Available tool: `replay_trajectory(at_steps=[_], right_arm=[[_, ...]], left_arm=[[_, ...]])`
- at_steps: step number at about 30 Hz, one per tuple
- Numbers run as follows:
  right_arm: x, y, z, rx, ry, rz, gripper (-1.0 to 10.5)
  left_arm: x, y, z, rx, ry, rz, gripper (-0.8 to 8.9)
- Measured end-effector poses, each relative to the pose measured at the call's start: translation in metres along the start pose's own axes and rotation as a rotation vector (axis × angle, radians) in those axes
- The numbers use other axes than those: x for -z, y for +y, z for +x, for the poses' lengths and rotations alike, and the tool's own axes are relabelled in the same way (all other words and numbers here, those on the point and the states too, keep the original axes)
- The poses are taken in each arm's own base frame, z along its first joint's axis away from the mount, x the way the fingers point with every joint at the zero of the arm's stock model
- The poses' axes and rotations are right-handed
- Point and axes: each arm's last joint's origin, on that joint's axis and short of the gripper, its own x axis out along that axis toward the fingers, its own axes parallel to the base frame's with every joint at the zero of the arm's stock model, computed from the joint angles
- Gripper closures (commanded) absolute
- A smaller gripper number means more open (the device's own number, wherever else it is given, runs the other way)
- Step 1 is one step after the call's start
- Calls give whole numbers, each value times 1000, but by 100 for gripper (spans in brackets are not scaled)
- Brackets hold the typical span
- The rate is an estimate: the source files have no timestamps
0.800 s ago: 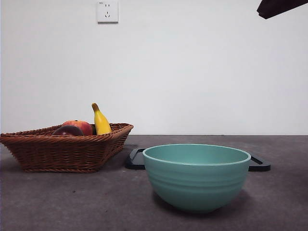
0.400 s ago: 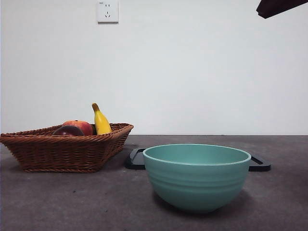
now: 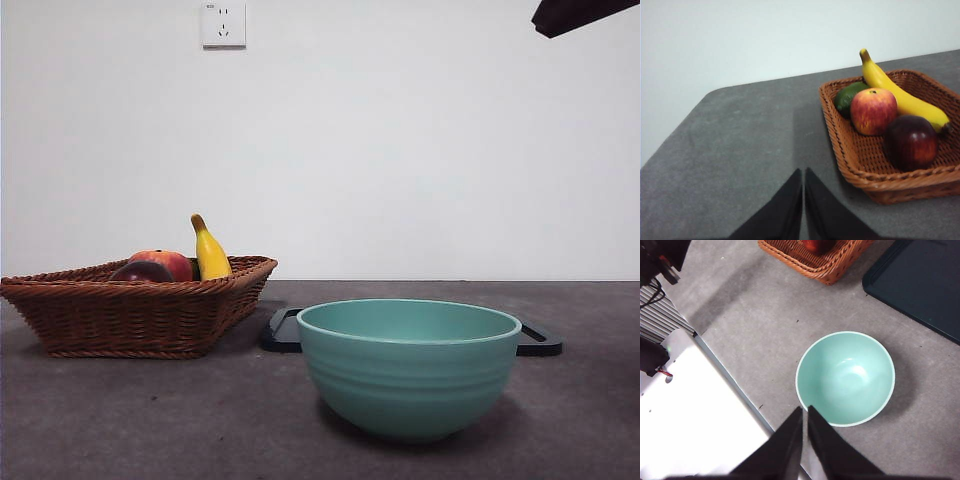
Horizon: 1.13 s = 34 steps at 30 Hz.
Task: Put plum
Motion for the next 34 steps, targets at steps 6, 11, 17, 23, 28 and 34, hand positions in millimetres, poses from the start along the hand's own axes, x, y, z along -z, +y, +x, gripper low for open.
replay_trajectory(at_steps=[6,11,17,23,28,34], right_arm=[[0,0,0,0,0,0,941],[0,0,0,0,-1,0,941],[0,0,0,-1,-3,-2,941],[-1,0,0,-1,-6,-2,941],[-1,0,0,-1,-6,-2,941],[-1,0,0,-1,-6,-3,941]], left_arm=[[5,-1,0,8,54,-18,807],[7,-1,0,8,73,-28,807],[7,-1,0,8,73,-43,807],[7,-1,0,8,73,-48,807],[7,-1,0,8,73,-49,807],[7,-1,0,8,73,-49,807]])
